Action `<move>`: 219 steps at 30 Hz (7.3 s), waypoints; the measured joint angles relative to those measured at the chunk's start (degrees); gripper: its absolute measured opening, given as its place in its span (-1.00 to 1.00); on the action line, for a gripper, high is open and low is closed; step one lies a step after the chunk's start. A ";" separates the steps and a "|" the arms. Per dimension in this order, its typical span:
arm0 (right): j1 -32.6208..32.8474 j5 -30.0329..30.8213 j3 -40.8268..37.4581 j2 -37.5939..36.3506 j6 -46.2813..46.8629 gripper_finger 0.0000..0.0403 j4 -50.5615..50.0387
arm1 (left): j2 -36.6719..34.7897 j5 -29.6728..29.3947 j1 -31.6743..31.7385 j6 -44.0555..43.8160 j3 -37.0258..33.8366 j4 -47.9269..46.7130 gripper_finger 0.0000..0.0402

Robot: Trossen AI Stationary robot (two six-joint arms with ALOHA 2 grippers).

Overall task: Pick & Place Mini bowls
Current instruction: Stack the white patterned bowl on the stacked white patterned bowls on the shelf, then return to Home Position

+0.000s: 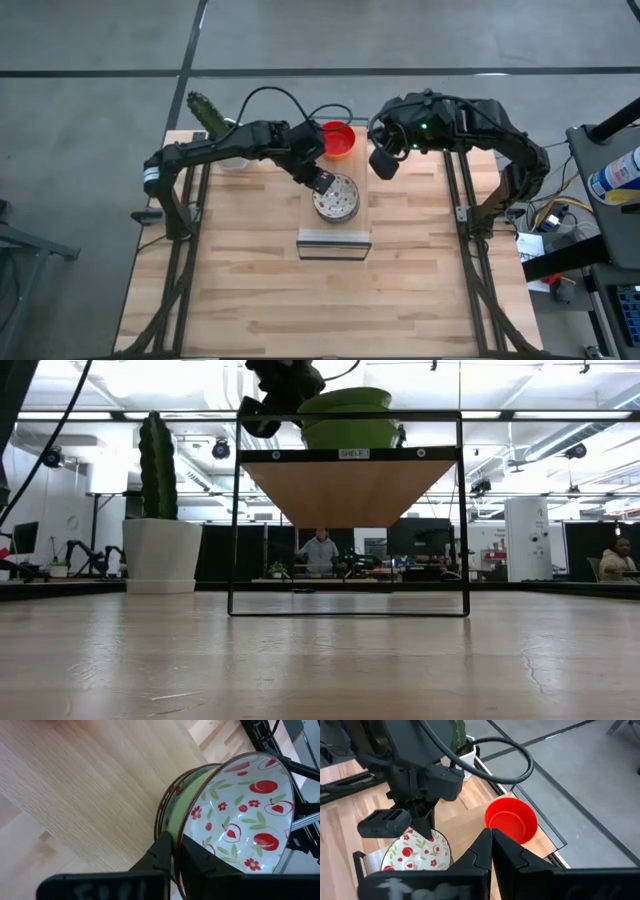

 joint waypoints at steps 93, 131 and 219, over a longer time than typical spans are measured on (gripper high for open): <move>-0.44 -0.05 -0.67 -0.28 0.30 -0.96 0.36 | -1.14 -1.80 -1.84 -0.51 -2.19 0.69 -1.00; -0.15 -10.10 -59.98 -31.77 -1.36 -0.96 55.77 | -50.89 -4.56 -6.63 9.43 -52.02 43.58 -1.00; -0.37 -25.59 -130.50 -85.85 -16.06 -0.96 79.00 | -96.70 -12.07 -9.21 18.89 -103.14 59.38 -1.00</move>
